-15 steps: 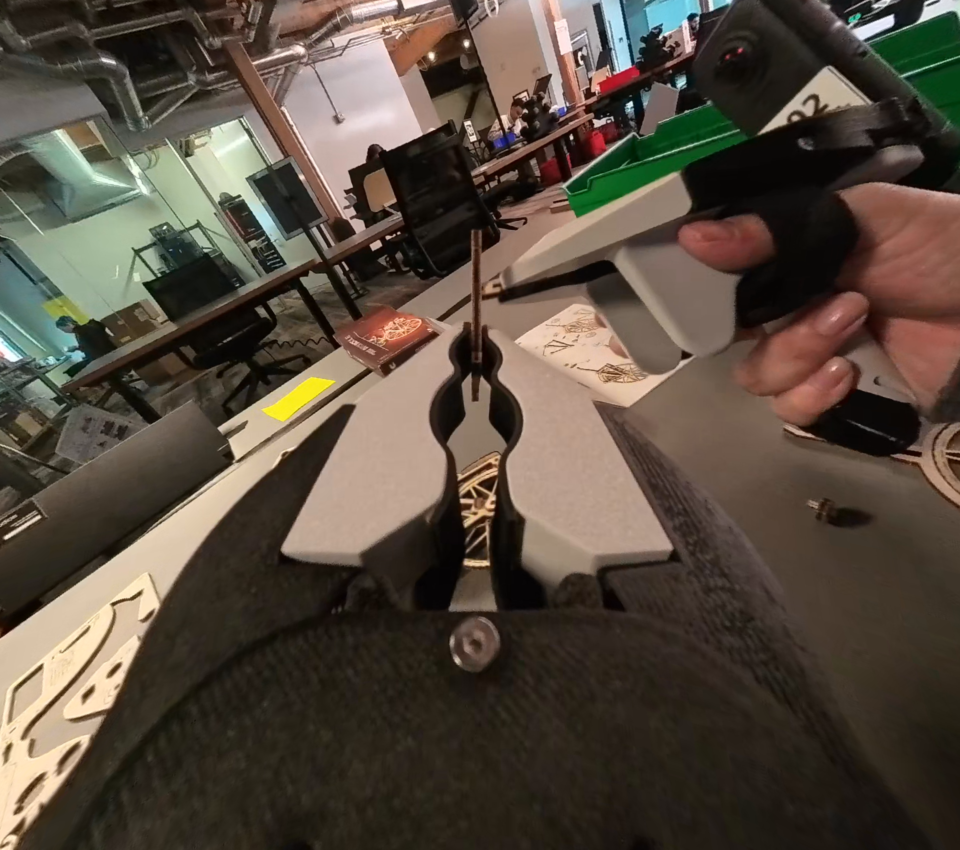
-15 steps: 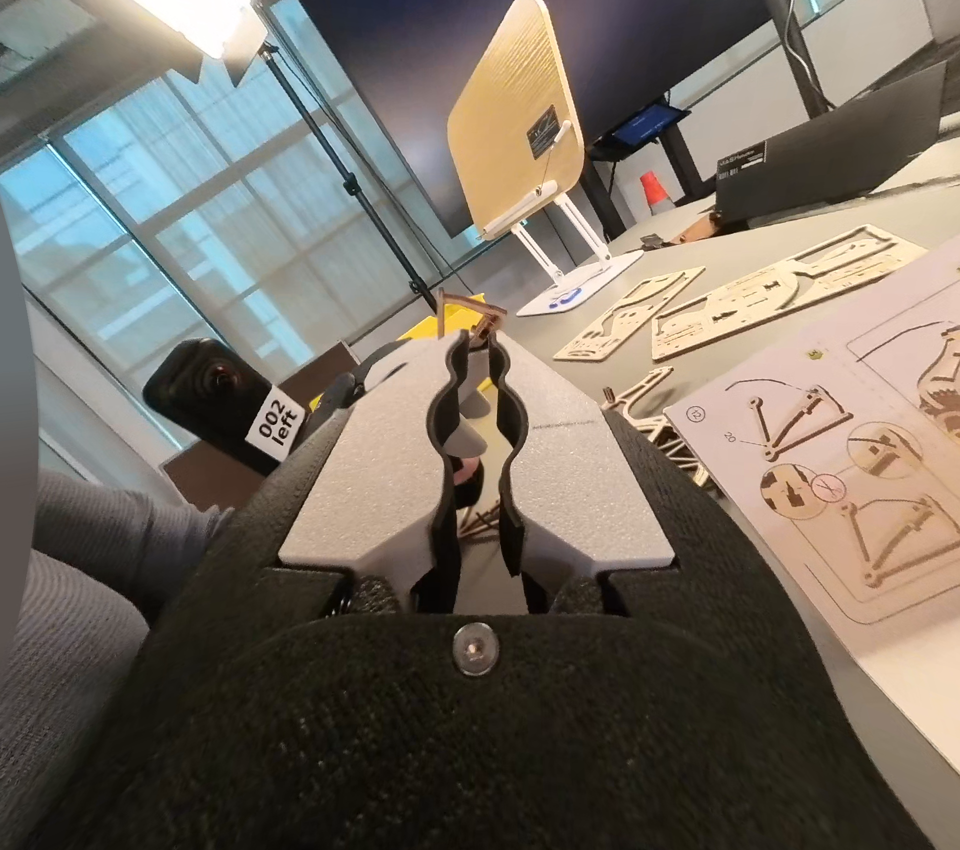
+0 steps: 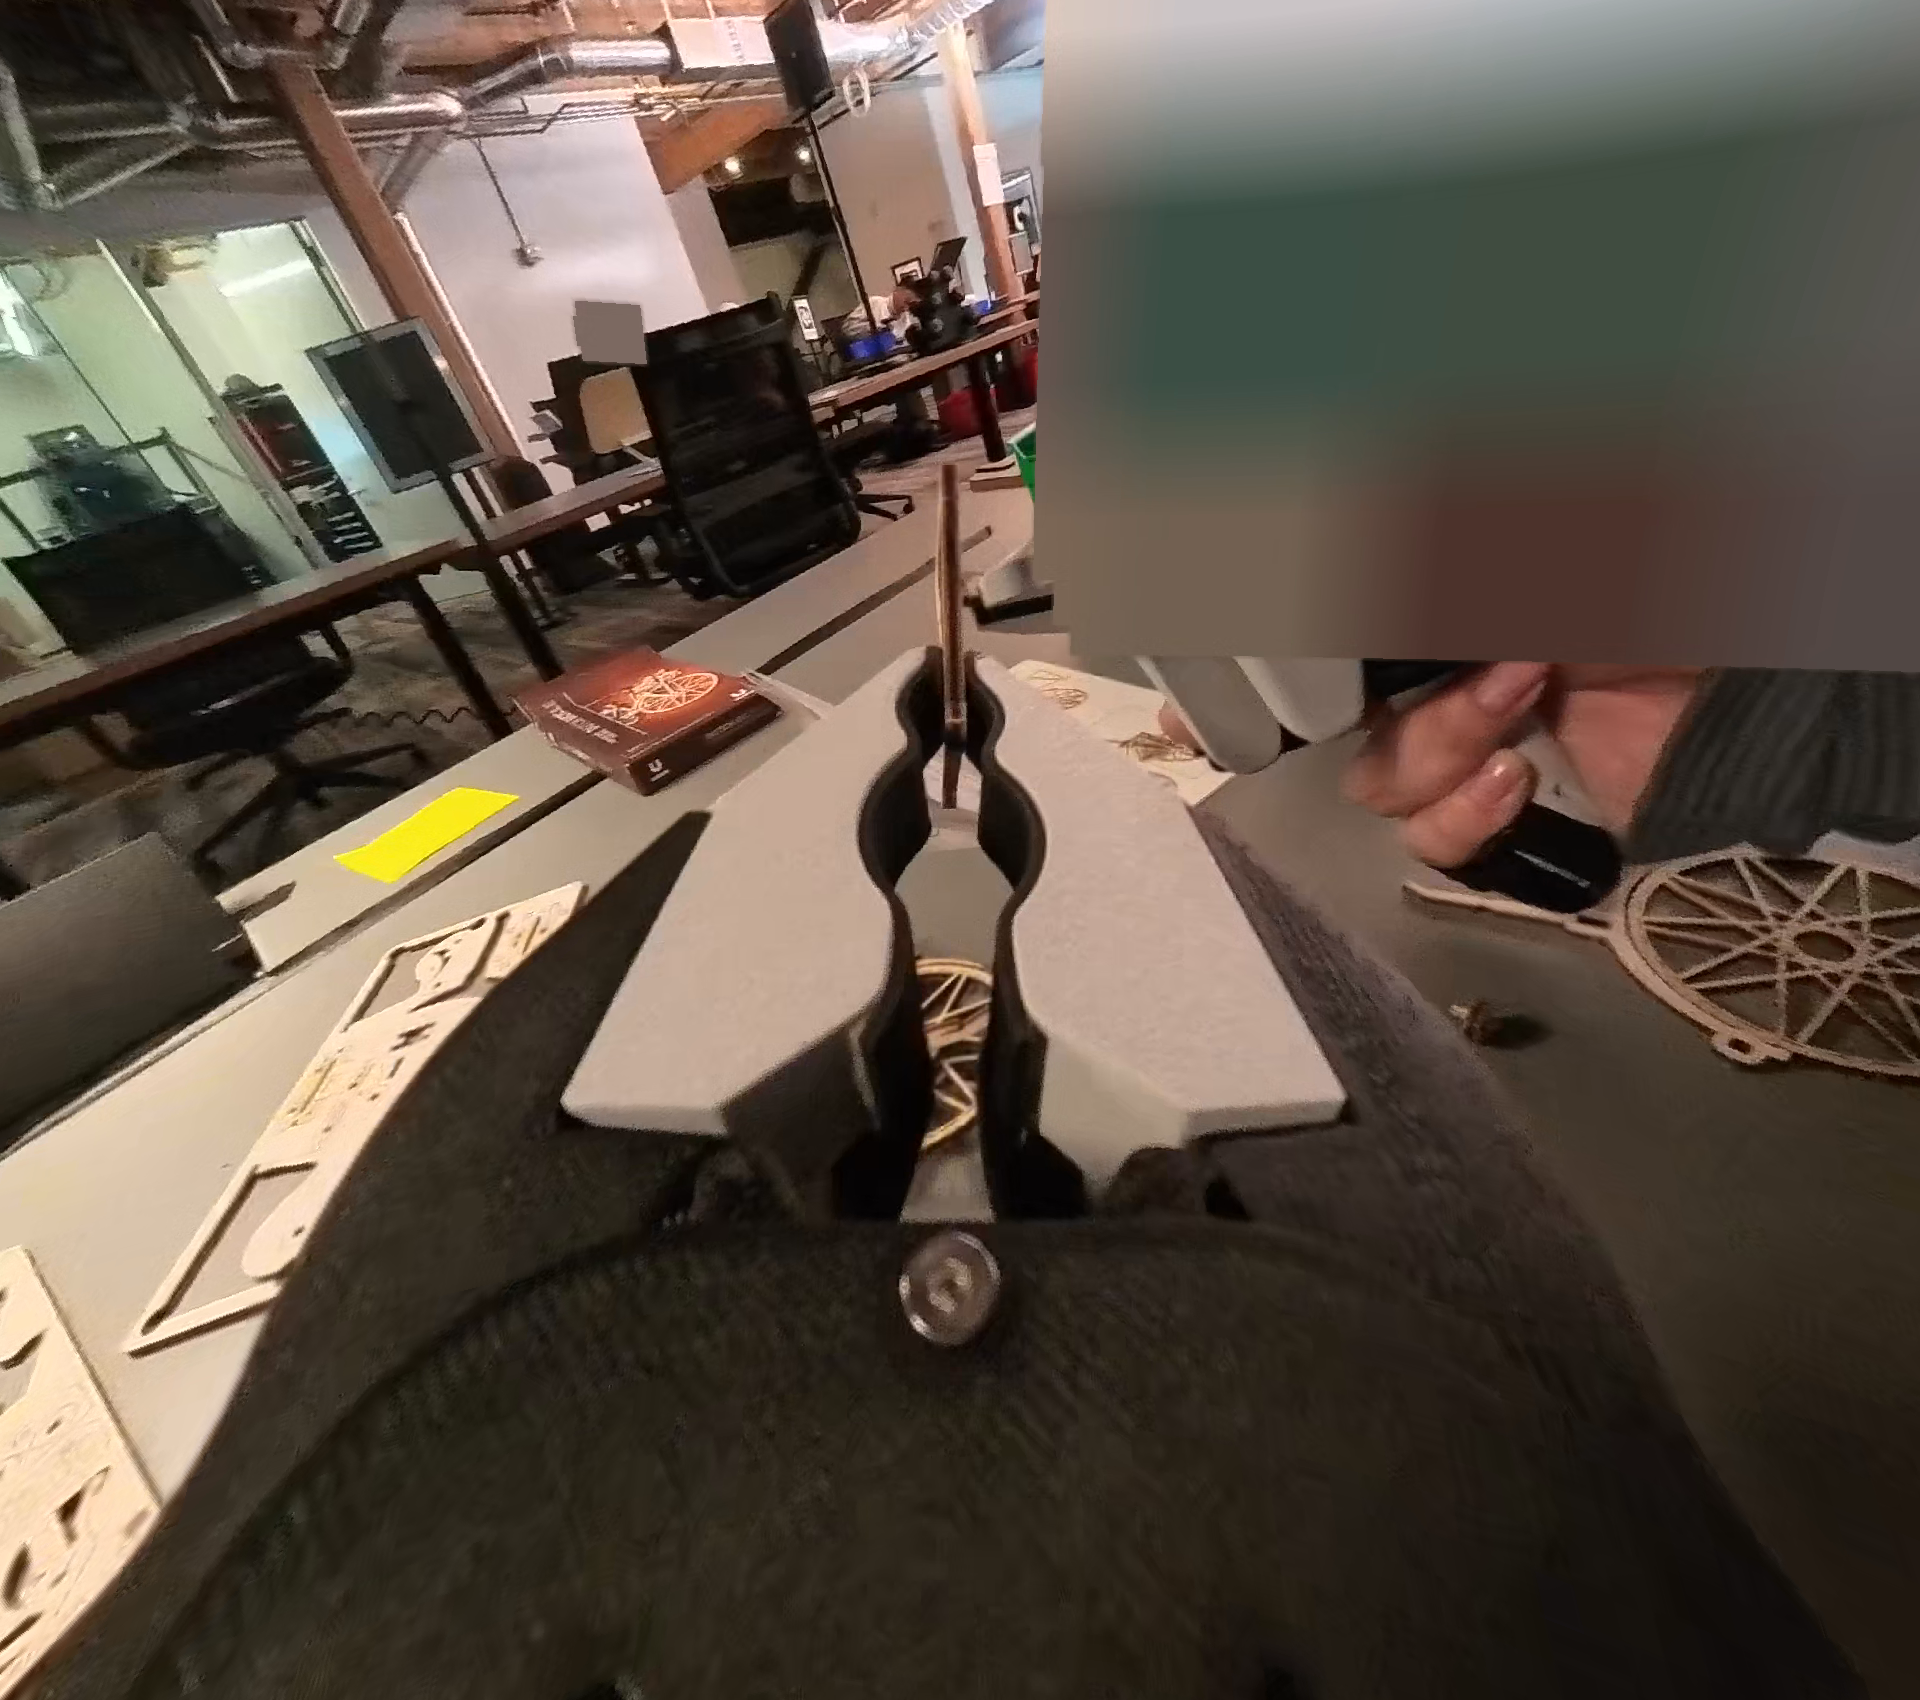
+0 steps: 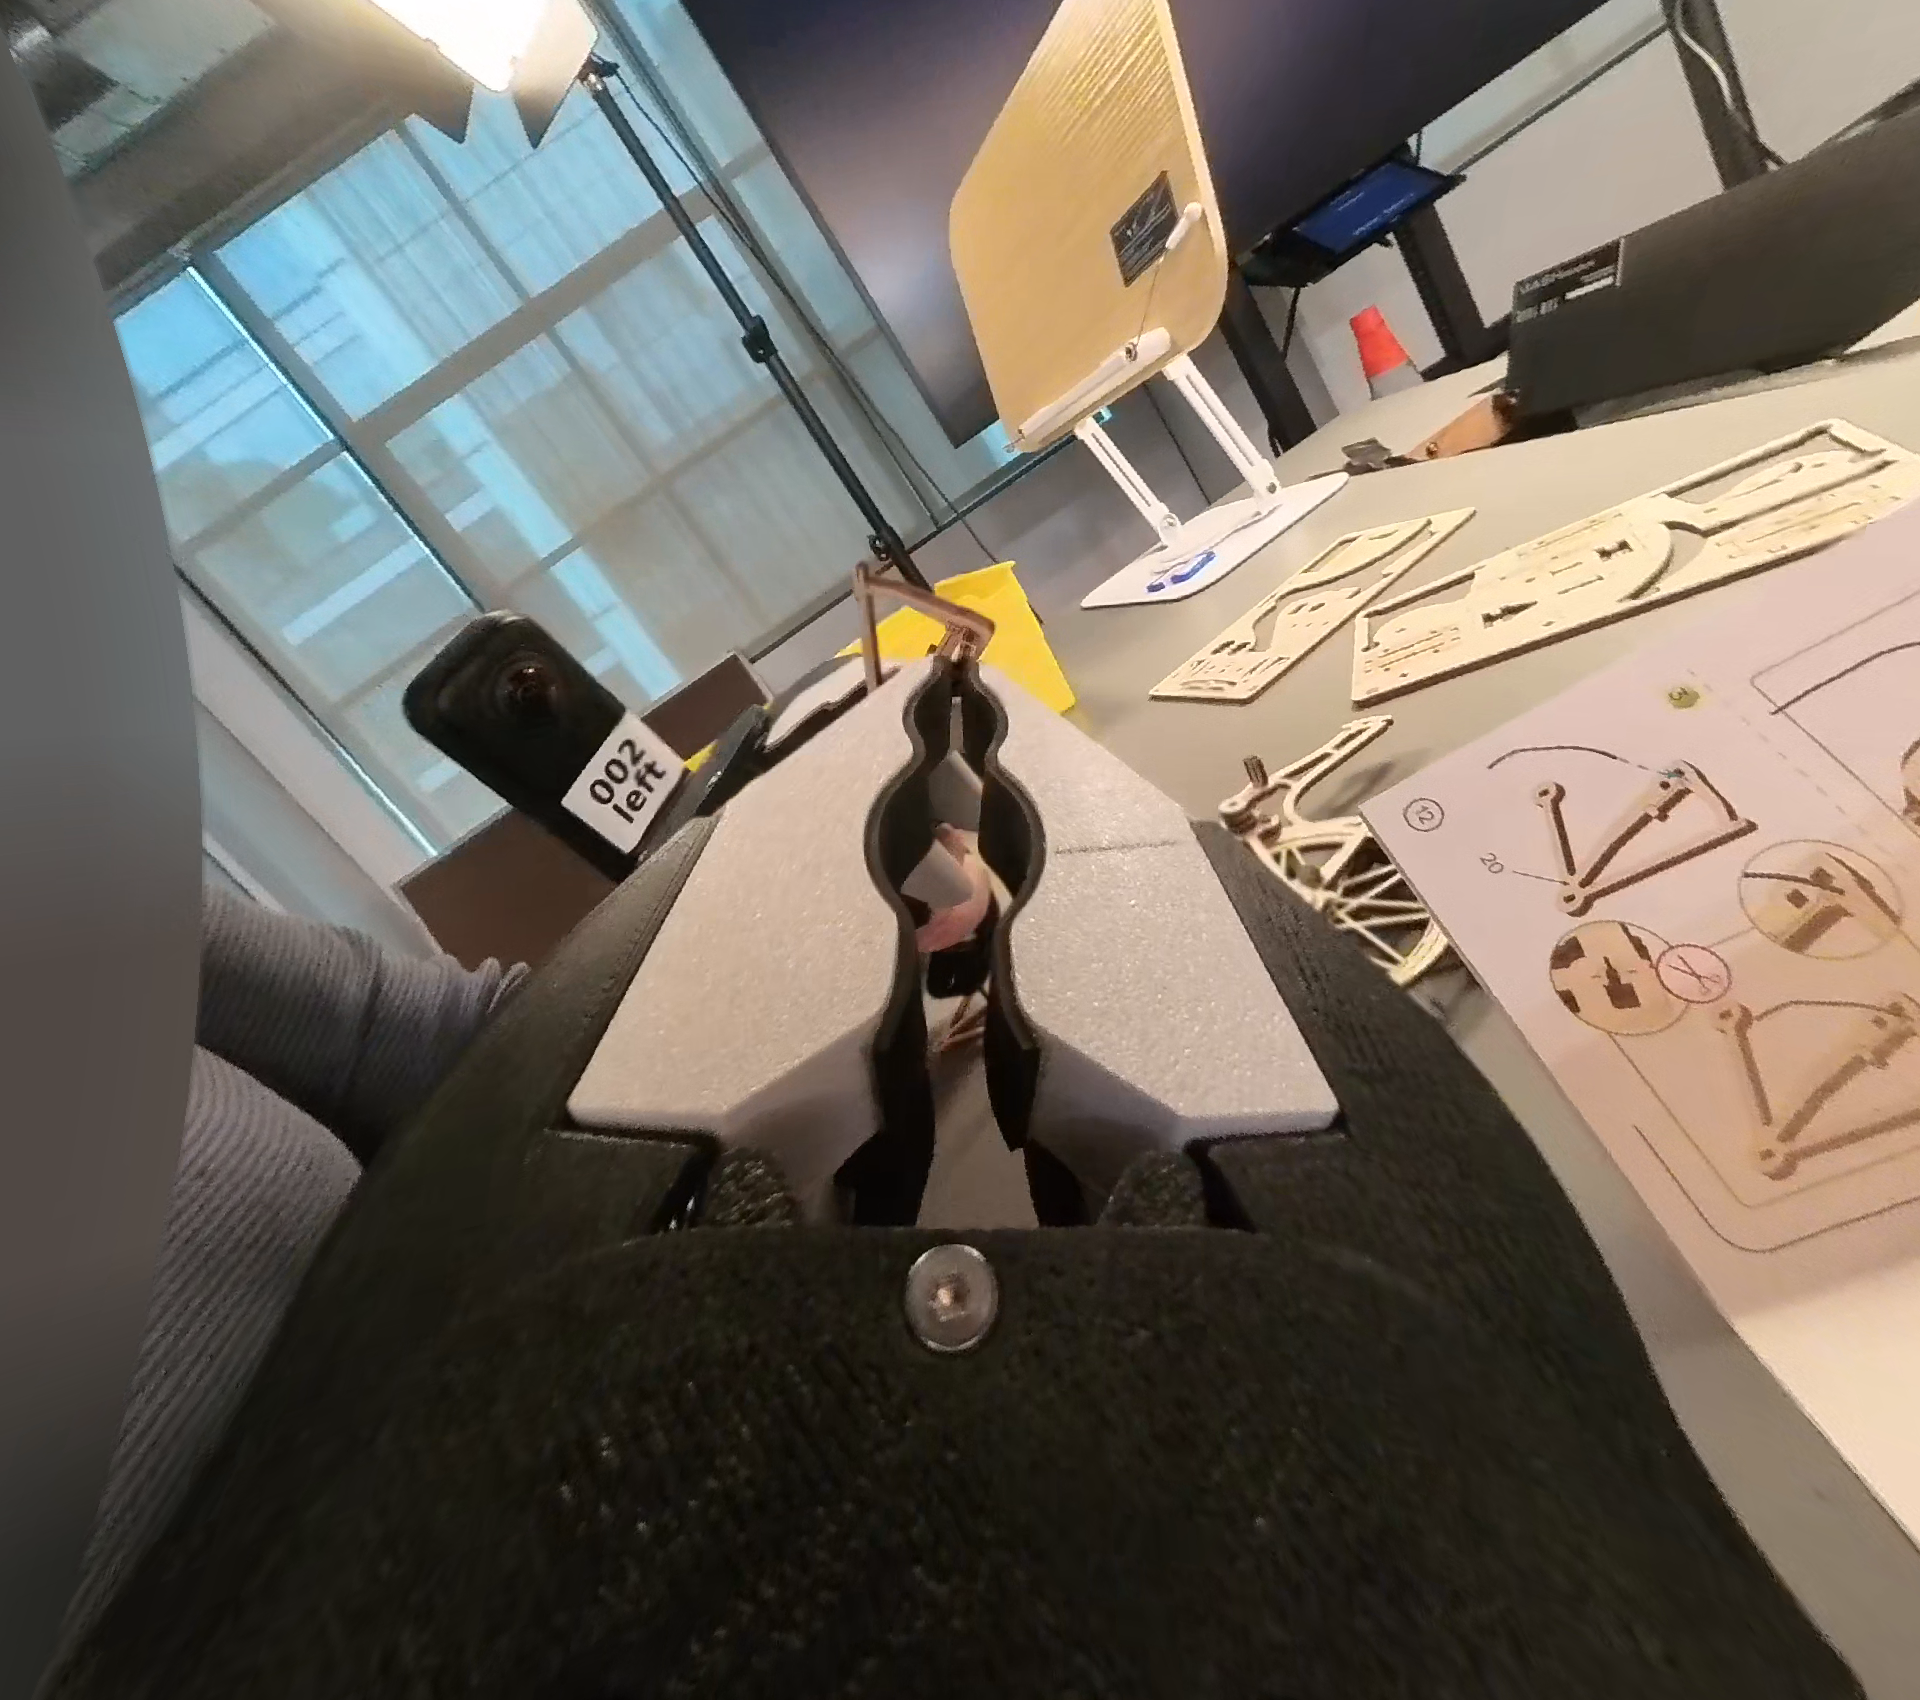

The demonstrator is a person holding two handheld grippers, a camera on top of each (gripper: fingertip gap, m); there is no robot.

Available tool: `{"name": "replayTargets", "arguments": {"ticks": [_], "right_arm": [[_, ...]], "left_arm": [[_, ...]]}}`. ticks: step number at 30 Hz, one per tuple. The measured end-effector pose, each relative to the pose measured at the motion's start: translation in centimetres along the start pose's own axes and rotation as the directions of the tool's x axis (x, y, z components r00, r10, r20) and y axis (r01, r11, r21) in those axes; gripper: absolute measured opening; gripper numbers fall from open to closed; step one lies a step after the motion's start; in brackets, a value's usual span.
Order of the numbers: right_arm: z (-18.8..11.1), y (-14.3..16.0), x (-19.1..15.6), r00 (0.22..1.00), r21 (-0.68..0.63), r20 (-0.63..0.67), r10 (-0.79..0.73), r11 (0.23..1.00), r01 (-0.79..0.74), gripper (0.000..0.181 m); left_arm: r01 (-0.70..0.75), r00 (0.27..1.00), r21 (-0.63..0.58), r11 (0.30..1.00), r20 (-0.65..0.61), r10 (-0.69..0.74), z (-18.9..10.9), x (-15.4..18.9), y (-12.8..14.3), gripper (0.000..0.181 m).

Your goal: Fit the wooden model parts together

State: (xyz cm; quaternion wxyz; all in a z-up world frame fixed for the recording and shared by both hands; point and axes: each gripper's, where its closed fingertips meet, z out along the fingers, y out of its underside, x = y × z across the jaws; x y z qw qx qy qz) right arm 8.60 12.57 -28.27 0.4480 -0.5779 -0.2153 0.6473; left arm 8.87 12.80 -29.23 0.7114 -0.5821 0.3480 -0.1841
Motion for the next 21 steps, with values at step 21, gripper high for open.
{"name": "replayTargets", "arguments": {"ticks": [21], "right_arm": [[-0.5, 0.9, 0.4, 0.999, -0.079, -0.009, 0.053, 0.995, -0.054, 0.0]], "left_arm": [[-0.206, 0.979, -0.078, 0.975, -0.022, 0.205, 0.1, 0.7, 1.3, 0.001]]}}
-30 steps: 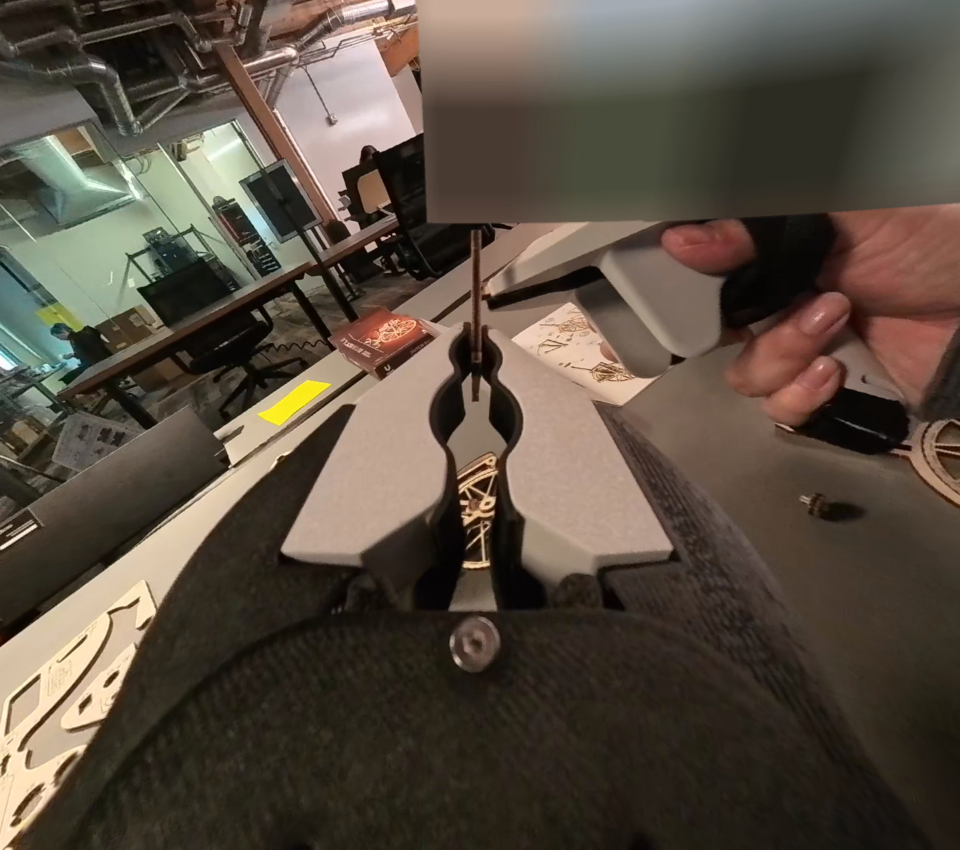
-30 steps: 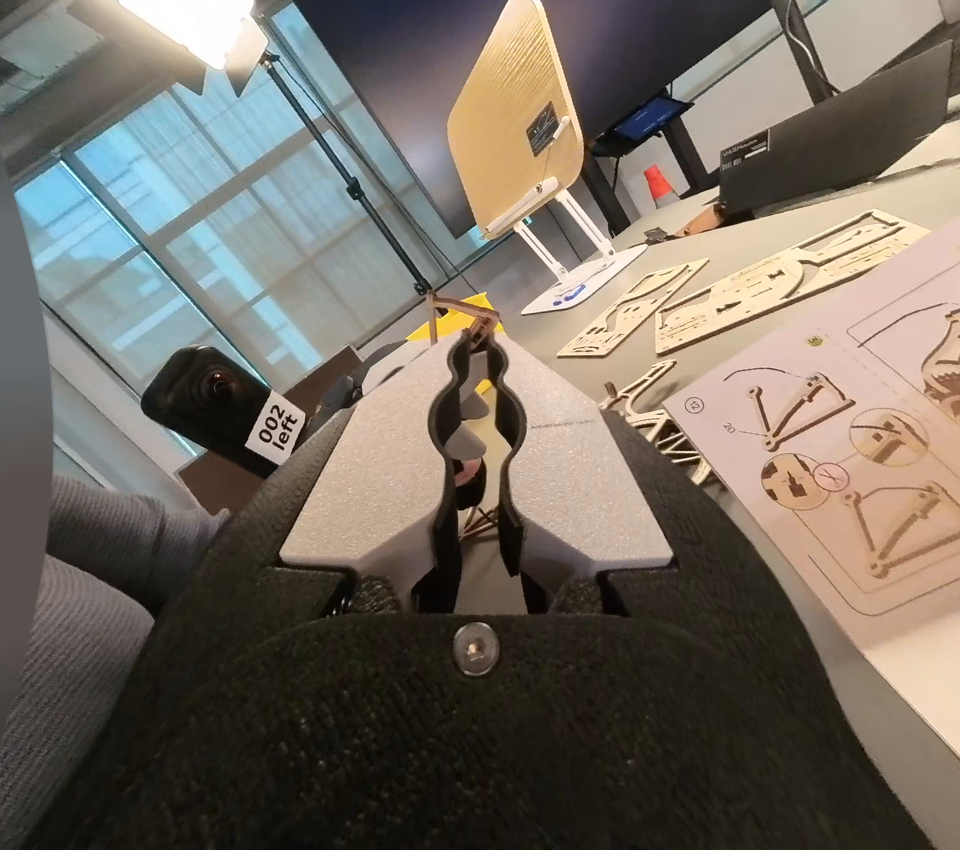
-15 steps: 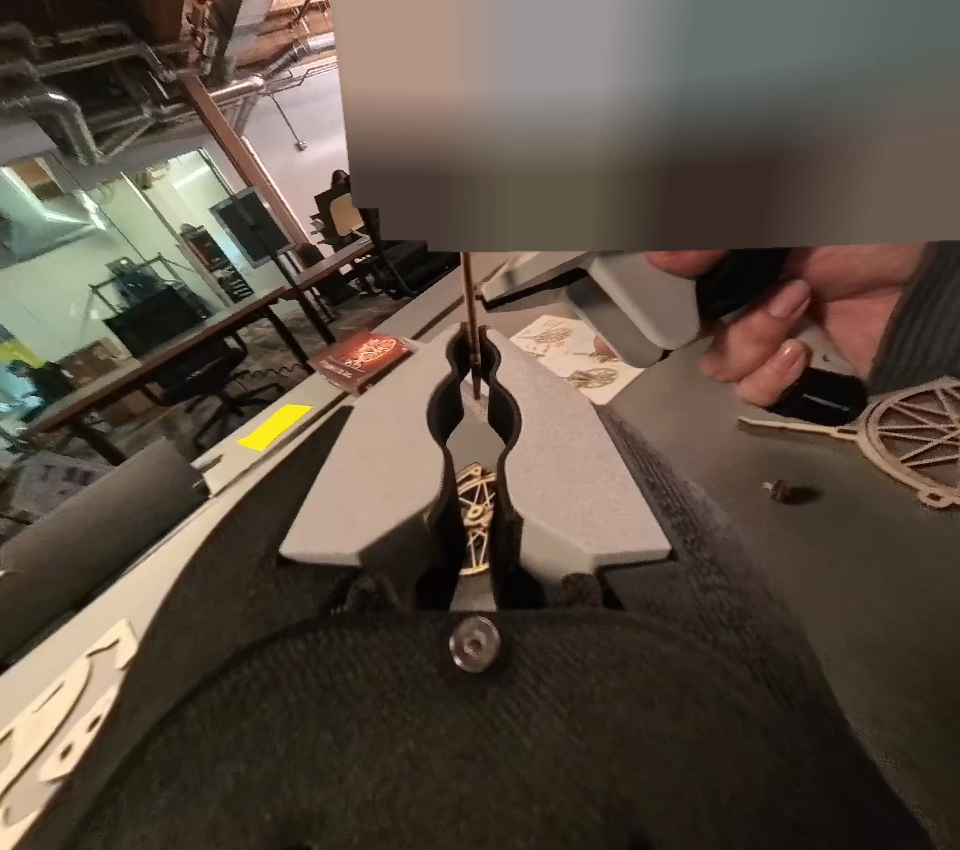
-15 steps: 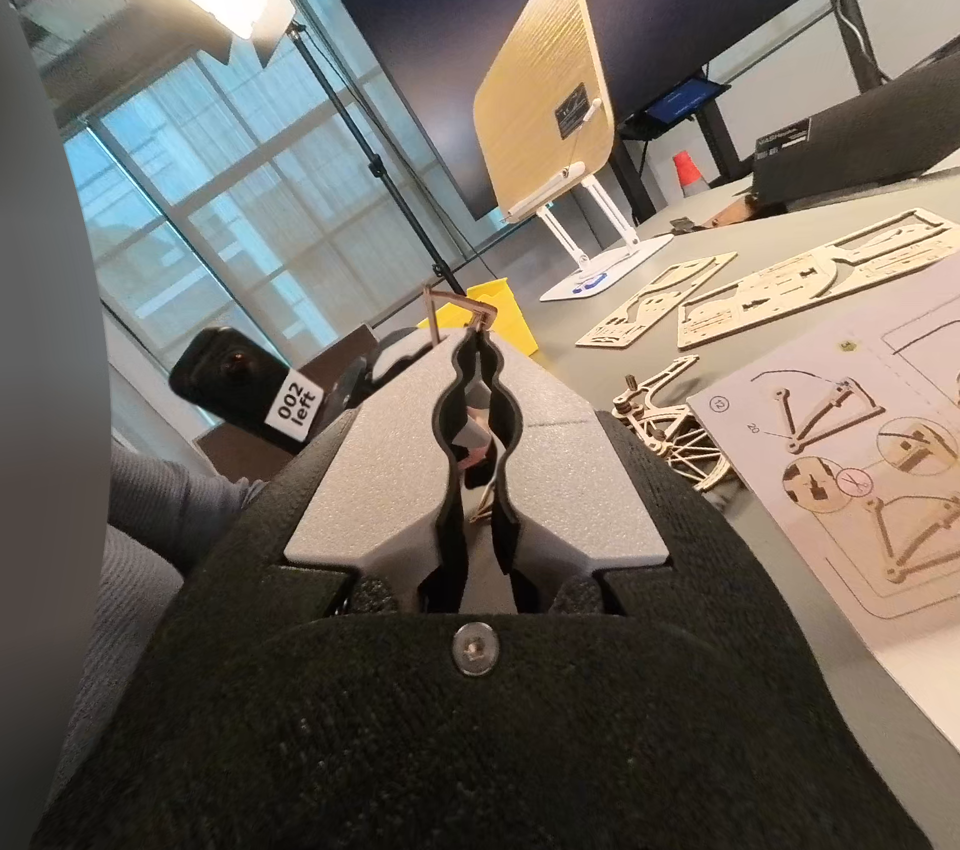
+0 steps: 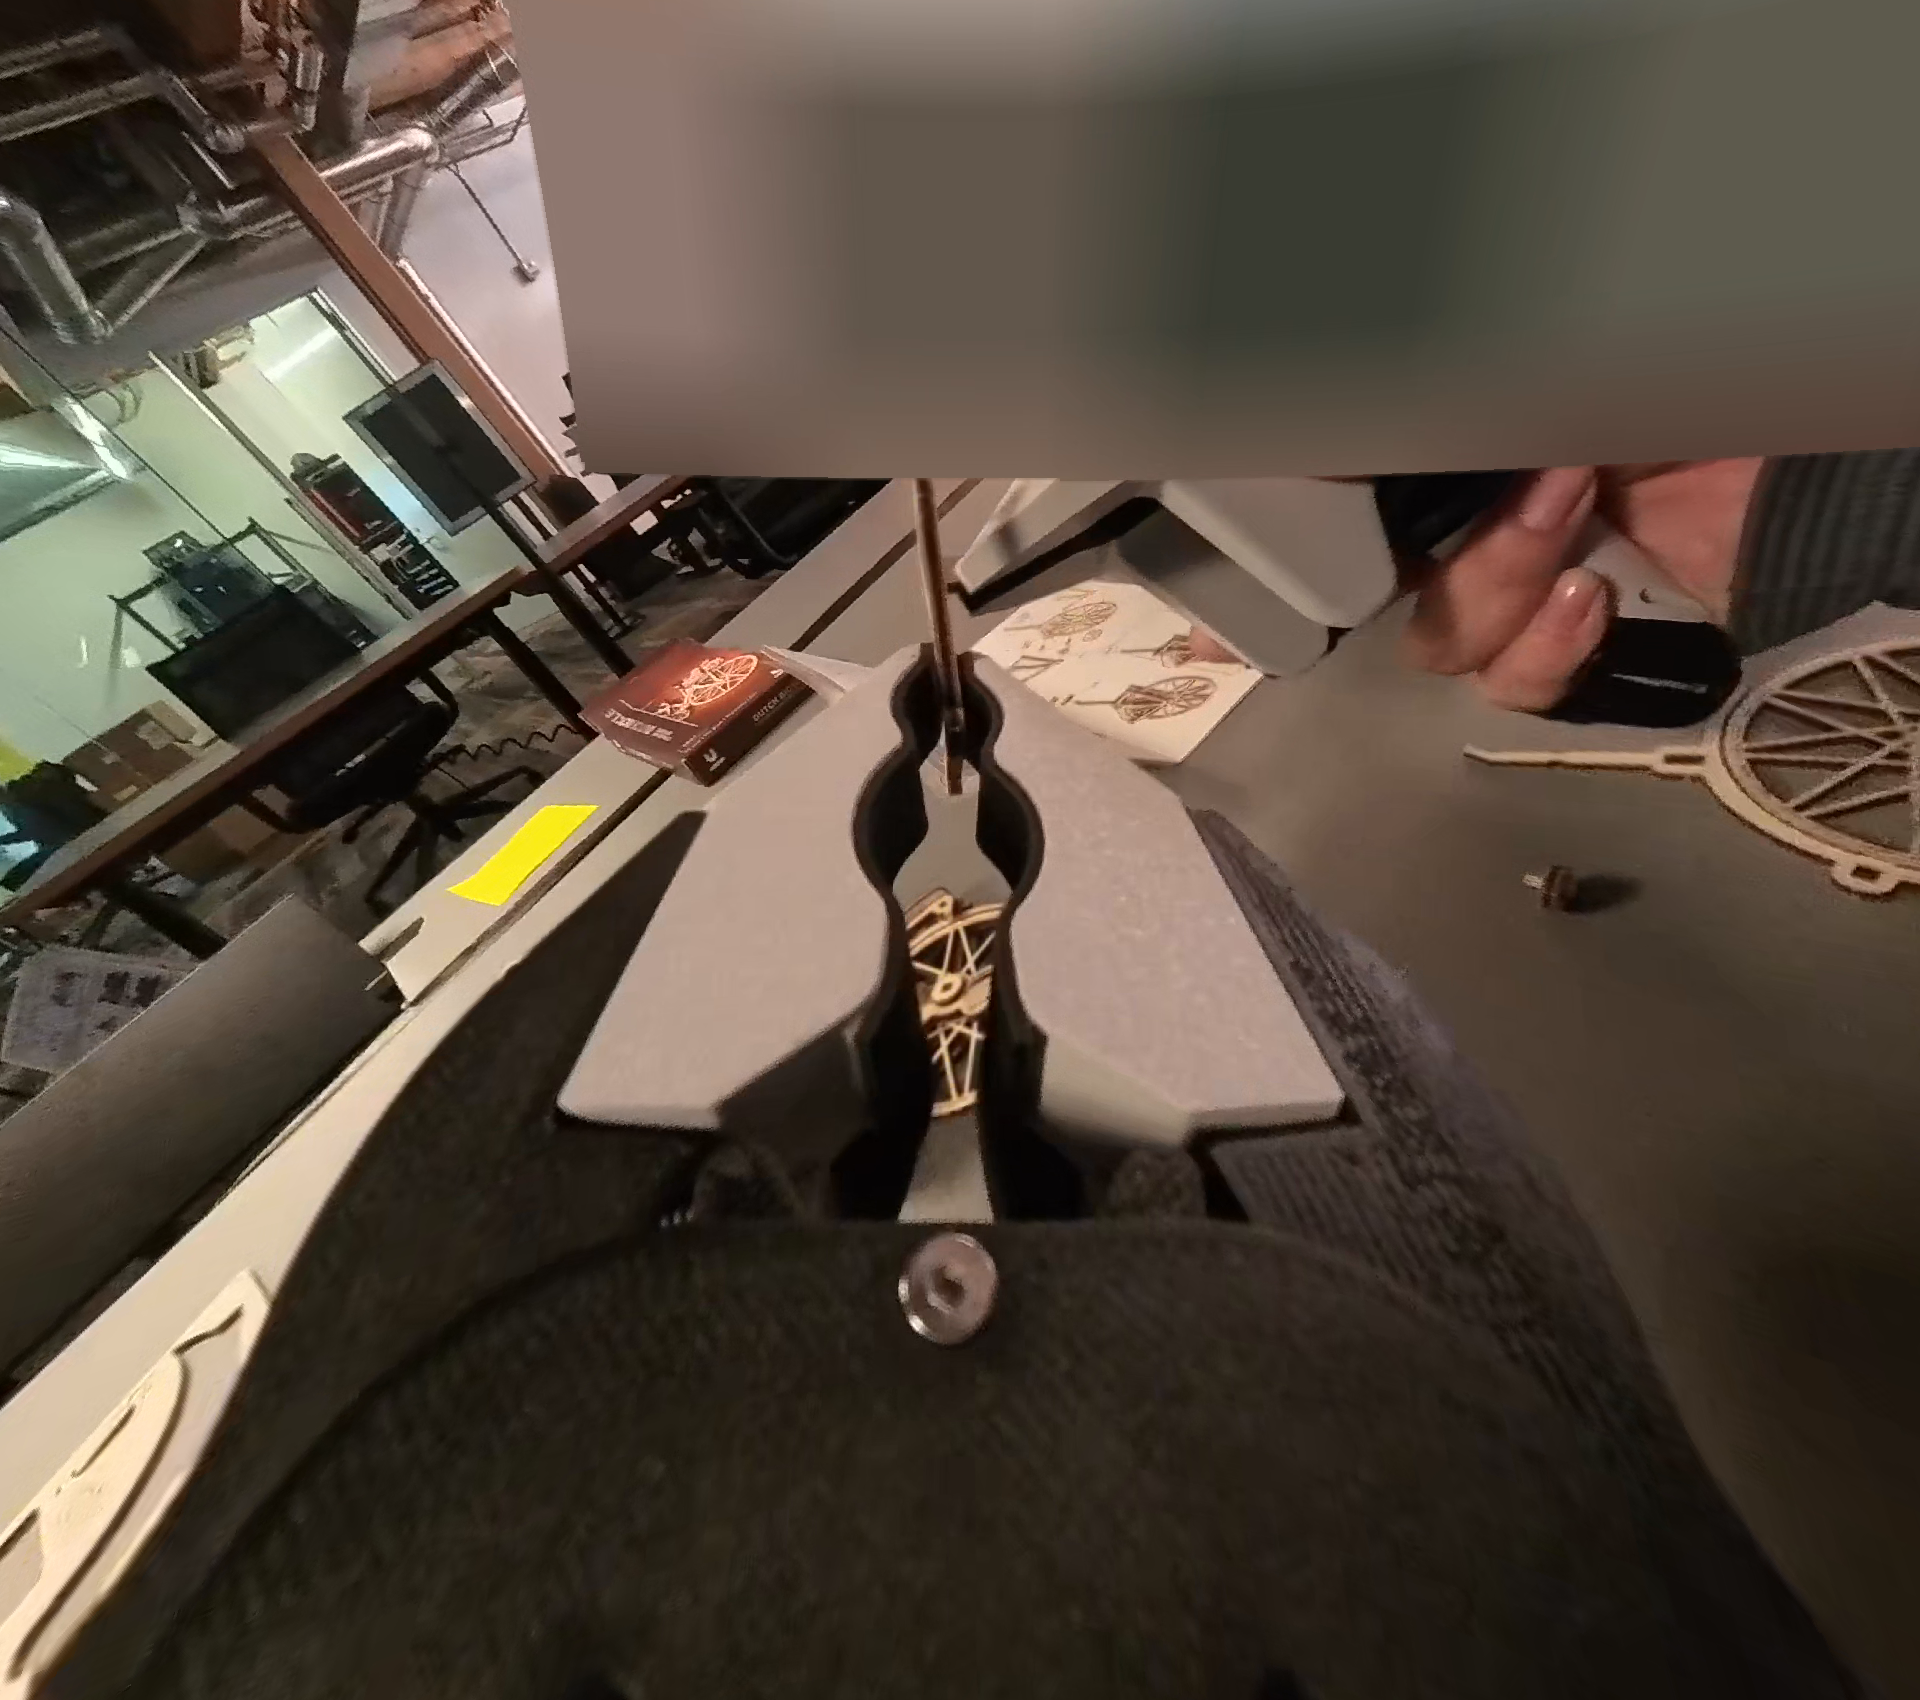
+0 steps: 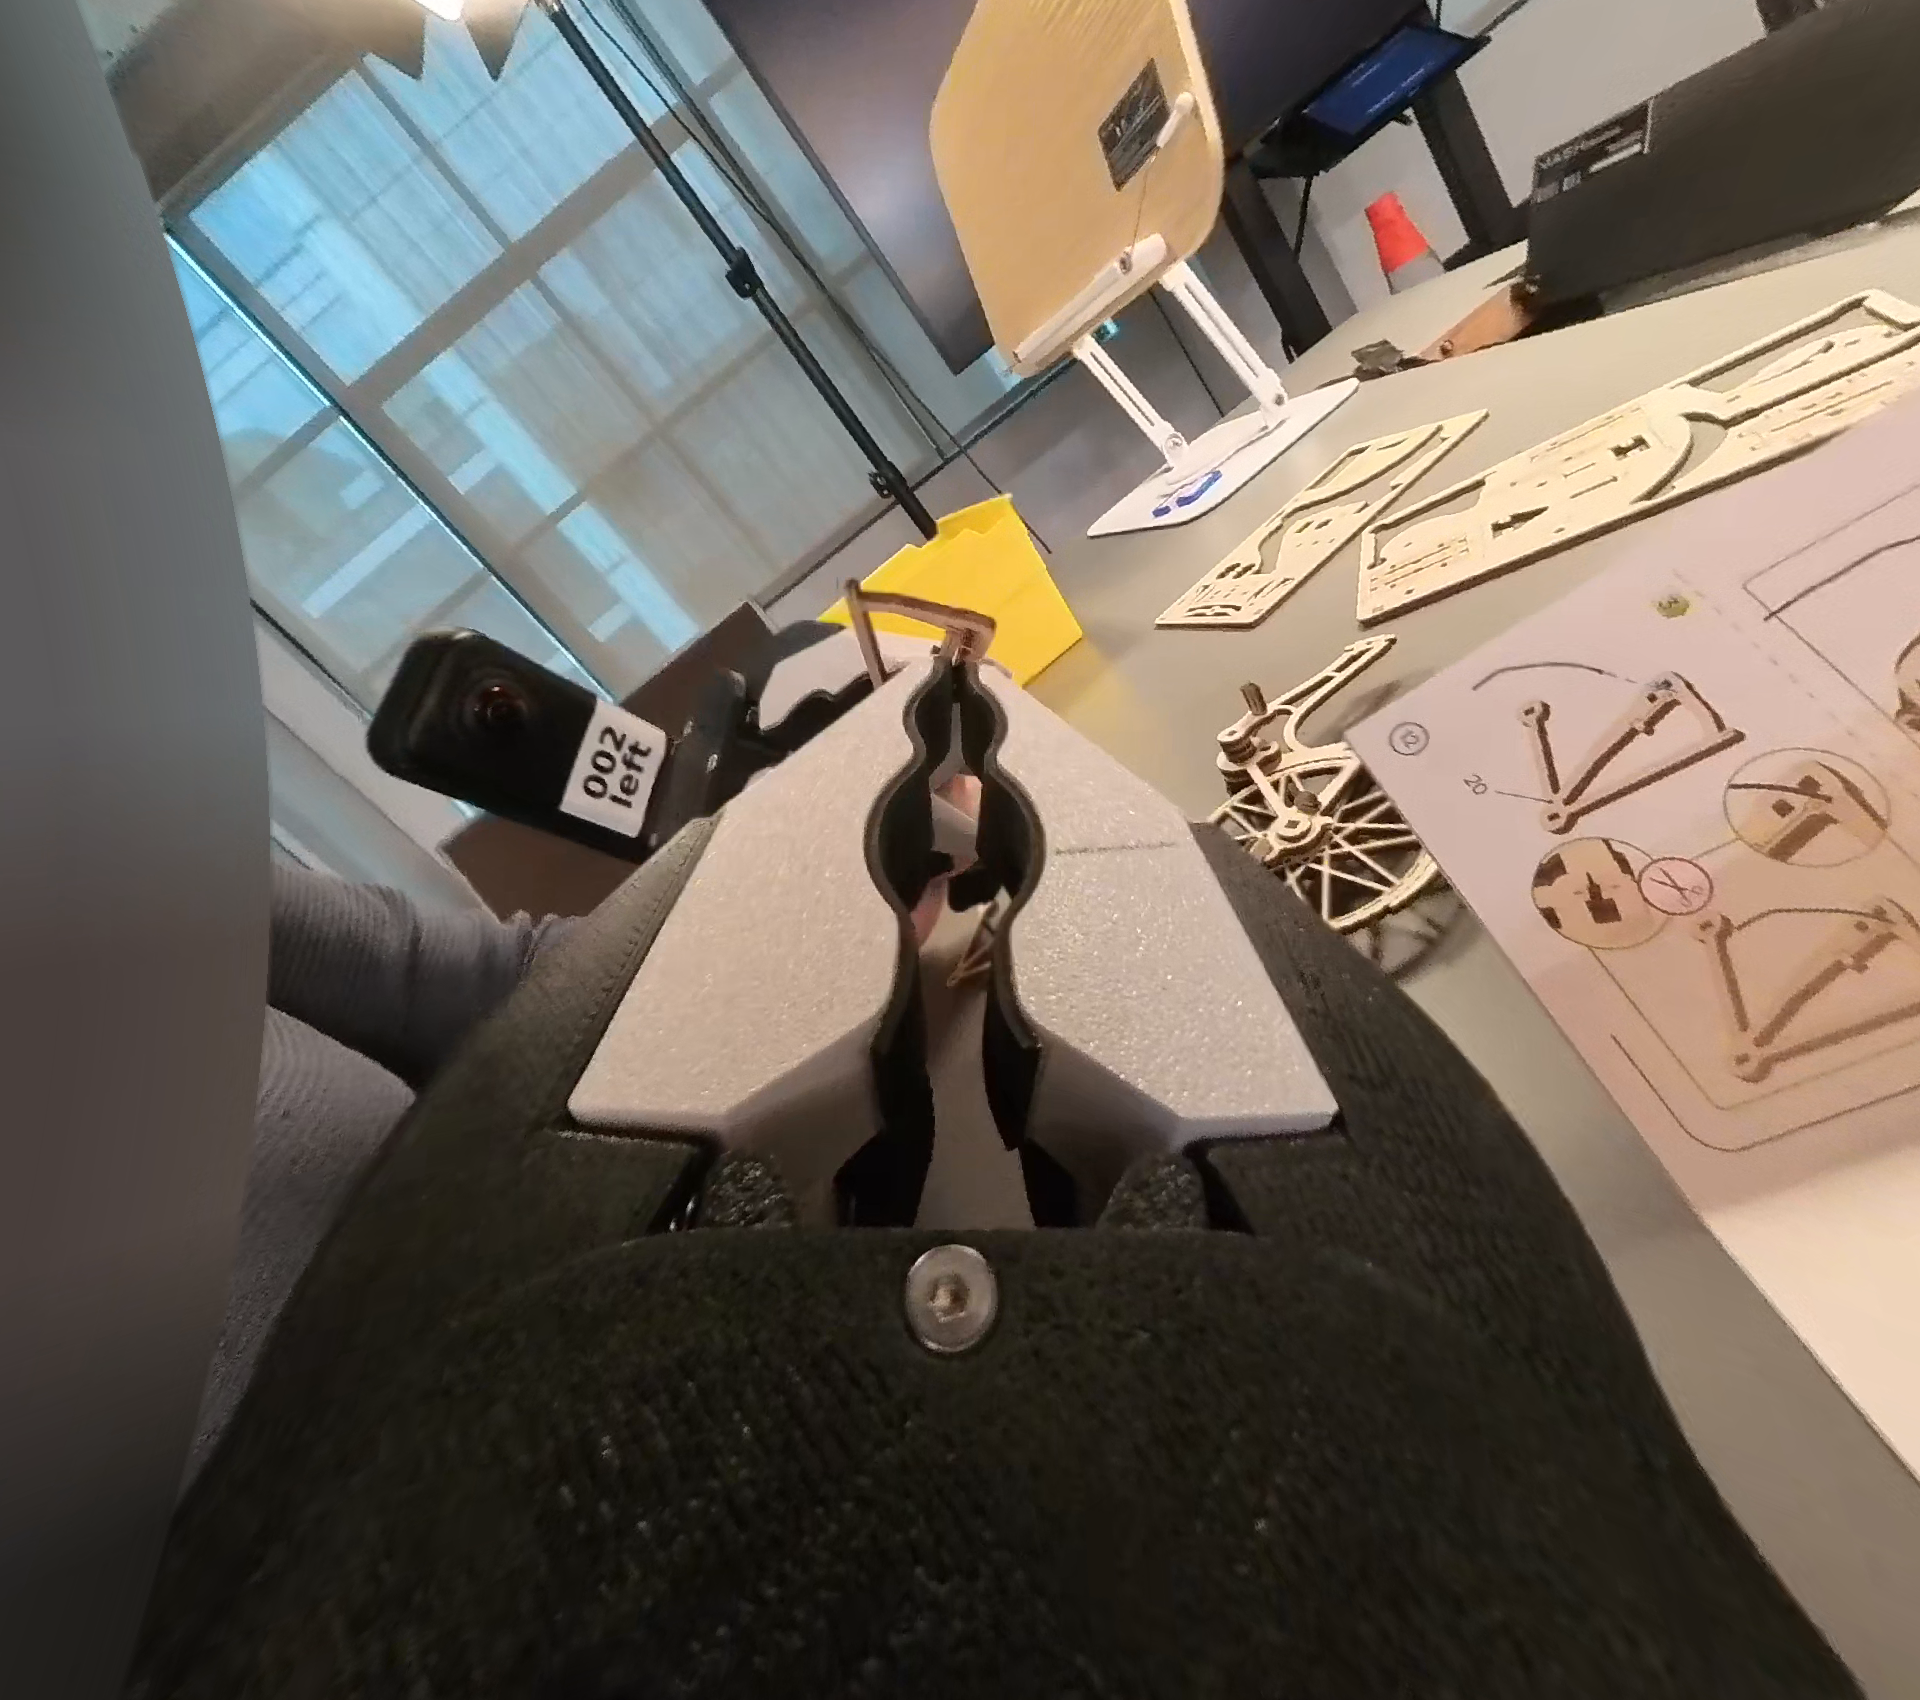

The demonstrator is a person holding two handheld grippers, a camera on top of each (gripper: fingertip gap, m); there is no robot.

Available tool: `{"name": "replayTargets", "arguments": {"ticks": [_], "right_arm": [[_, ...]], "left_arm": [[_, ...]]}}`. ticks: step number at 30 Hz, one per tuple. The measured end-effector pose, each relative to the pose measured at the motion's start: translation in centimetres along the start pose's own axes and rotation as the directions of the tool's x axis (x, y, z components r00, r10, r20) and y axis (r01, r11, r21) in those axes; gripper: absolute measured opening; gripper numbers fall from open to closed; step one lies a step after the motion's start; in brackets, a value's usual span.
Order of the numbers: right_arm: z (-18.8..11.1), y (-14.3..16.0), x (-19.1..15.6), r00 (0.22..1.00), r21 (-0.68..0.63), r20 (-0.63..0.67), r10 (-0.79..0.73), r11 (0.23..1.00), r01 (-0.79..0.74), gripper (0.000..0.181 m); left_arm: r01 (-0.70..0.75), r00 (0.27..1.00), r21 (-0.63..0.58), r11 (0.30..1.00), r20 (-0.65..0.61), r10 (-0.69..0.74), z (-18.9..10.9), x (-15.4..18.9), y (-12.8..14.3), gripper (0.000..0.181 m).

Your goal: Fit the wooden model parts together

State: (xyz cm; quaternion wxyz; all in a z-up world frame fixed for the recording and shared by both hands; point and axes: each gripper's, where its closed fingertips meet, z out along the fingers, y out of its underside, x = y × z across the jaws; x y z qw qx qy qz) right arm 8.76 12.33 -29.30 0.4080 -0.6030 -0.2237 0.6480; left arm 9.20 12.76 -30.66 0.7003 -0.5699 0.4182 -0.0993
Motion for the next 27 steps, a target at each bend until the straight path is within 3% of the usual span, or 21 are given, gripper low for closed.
{"name": "replayTargets", "arguments": {"ticks": [4, 15, 19, 21, 24, 27], "right_arm": [[-0.3, 0.2, 0.5, 0.999, -0.009, 0.003, 0.034, 0.999, -0.034, 0.0], [0.0, 0.1, 0.9, 0.998, 0.007, -0.067, -0.007, 1.0, 0.007, 0.0], [-0.1, -0.1, 0.9, 0.992, -0.01, -0.105, -0.068, 0.998, 0.067, 0.034], [-0.7, -0.8, 0.9, 0.973, -0.038, -0.147, -0.178, 0.984, 0.174, 0.037], [-4.0, -2.8, 1.7, 0.867, -0.102, -0.332, -0.373, 0.927, 0.36, 0.038], [-10.8, -3.3, 3.5, 0.625, -0.28, -0.593, -0.509, 0.857, 0.432, 0.033]], "left_arm": [[-0.063, 0.998, -0.03, 0.998, 0.011, 0.063, 0.0, 0.4, 0.2, 0.003], [0.01, 0.999, -0.035, 0.999, 0.047, -0.009, 0.3, -0.3, 0.6, 0.001], [0.048, 0.995, -0.051, 0.998, 0.086, -0.043, 0.4, -1.1, 1.1, 0.002], [0.107, 0.989, -0.029, 0.994, 0.104, -0.103, 0.1, -2.0, 0.9, 0.001], [0.197, 0.975, 0.014, 0.98, 0.103, -0.197, -0.5, -2.7, 0.5, 0.001], [0.291, 0.954, 0.079, 0.954, 0.05, -0.295, -0.8, -2.1, -0.8, 0.001]]}}
